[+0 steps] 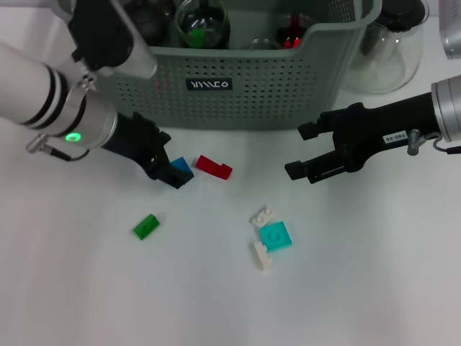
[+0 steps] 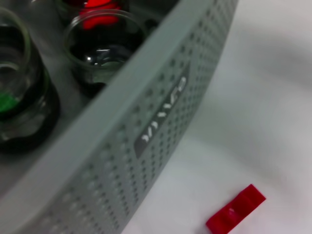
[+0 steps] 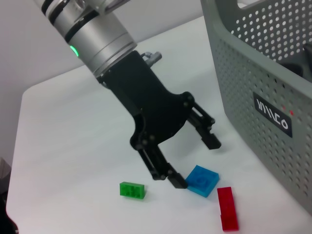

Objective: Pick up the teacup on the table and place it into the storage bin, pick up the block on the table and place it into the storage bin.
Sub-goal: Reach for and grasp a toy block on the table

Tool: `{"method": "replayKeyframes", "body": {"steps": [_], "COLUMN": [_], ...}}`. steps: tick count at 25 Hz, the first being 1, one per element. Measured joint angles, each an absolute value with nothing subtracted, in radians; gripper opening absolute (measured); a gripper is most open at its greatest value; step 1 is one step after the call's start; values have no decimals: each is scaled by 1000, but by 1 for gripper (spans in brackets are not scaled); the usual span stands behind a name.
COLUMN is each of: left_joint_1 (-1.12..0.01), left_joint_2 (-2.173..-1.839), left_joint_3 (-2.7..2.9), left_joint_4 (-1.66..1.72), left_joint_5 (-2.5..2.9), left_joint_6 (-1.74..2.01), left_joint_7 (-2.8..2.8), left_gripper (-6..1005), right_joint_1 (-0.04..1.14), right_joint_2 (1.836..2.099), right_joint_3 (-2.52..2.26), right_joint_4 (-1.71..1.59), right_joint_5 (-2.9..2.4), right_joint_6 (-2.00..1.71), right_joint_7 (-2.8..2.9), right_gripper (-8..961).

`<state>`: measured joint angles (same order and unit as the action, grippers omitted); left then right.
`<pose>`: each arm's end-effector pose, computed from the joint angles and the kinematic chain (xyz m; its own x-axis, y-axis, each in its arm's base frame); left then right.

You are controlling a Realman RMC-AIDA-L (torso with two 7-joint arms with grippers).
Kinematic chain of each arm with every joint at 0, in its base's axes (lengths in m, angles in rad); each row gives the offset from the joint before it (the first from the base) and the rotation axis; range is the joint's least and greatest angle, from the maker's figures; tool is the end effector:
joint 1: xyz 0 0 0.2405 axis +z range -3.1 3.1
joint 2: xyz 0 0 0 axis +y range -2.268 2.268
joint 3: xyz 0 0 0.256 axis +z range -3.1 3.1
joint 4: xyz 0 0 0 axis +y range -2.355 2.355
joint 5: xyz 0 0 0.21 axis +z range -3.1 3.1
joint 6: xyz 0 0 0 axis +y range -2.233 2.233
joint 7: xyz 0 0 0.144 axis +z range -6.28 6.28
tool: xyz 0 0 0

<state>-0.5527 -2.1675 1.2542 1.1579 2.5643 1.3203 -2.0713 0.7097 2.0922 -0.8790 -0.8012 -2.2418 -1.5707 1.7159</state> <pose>-0.2156 0.3598 -0.0329 0.8862 0.4332 -0.1645 0.3520 -0.8602 -0.3690 0.2040 0.3600 -0.0182 0.9024 -0.3951 -0.1720 -0.4052 -0.9139 -0.0262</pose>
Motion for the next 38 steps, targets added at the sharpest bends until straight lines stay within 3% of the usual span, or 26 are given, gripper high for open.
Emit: {"method": "replayKeyframes", "body": {"steps": [10,38], "left_joint_1": [-615,-617], "left_joint_2": [-2168,-2172], "left_joint_3": [1403,1521], "left_joint_4": [1228,1153], "left_joint_5": [2718,2750], "left_joint_6": [1416,1295], "left_joint_7": [-2294,-2444], "left_gripper": [843,833], "right_joint_1": [703,686], "right_joint_2": [2092,2096], "right_joint_3": [-879,-880], "right_joint_4": [-797,-791], "right_joint_5": [-2243,-2244], "right_joint_6": [-1574,-1566], "right_joint_7": [1717,1704], "right_gripper": [940,940]}}
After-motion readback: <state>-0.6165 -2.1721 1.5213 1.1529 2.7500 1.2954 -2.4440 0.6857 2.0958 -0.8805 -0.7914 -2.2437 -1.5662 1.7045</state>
